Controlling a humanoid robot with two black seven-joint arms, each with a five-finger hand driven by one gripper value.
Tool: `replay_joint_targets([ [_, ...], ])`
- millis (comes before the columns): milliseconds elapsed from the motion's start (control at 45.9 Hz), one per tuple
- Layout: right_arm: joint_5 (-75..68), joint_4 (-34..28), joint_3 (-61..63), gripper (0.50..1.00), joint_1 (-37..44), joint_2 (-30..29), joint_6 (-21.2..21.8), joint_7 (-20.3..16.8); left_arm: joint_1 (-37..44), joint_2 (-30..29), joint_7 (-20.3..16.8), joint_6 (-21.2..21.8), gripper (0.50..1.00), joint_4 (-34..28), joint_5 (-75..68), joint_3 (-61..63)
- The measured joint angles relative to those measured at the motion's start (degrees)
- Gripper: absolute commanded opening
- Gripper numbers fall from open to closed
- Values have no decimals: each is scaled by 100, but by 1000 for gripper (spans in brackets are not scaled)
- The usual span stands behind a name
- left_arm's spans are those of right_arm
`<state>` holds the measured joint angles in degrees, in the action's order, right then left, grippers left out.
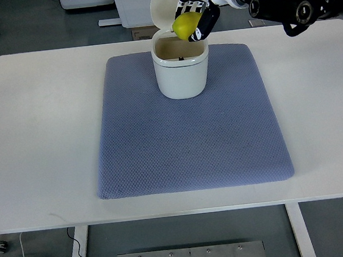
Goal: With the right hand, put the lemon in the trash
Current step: 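Lift the lemon with the right hand and carry it over the bin, then open the right hand fingers to drop the lemon into the bin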
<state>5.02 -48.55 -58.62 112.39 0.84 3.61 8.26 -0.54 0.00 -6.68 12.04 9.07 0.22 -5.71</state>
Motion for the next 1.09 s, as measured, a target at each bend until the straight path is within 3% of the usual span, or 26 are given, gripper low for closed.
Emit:
replay_joint_targets([
  [414, -188, 460, 9, 500, -215, -84, -81, -144, 2, 0, 0, 0, 1000, -1, 0, 0],
  [1091, -238, 667, 333, 500, -758, -85, -106, -244, 2, 0, 0, 1, 1000, 1, -3, 0],
])
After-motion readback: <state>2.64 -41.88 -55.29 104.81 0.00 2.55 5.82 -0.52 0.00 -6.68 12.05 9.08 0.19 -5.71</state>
